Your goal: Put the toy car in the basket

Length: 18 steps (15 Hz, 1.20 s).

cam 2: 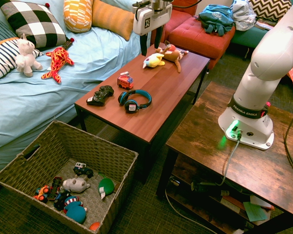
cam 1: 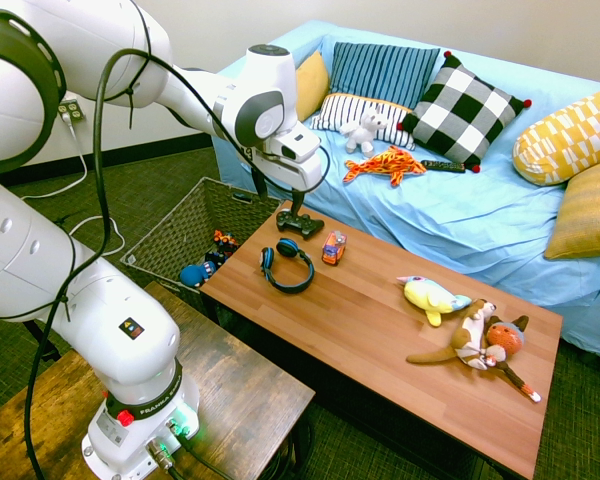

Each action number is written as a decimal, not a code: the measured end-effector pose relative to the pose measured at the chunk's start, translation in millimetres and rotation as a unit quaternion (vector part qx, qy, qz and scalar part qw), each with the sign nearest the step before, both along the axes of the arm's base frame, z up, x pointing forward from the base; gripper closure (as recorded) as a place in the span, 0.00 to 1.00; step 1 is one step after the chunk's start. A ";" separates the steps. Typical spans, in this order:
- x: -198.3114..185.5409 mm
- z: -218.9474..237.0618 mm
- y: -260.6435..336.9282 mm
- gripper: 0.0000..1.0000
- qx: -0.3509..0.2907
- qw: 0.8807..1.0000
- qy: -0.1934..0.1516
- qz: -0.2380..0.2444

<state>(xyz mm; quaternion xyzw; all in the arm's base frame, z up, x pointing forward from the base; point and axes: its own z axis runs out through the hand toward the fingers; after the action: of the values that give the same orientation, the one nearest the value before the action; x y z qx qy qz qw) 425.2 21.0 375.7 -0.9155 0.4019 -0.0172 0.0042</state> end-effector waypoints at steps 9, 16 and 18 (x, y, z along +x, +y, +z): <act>76.5 -37.8 -91.3 0.00 0.041 0.998 0.024 0.039; 186.7 -165.2 -100.1 0.00 0.050 0.992 0.109 0.048; 202.3 -190.9 -94.4 0.00 0.065 0.987 0.134 0.060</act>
<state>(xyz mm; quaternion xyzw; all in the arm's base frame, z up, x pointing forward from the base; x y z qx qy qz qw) 627.4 -73.4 184.8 -0.9297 0.3437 0.1322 0.0102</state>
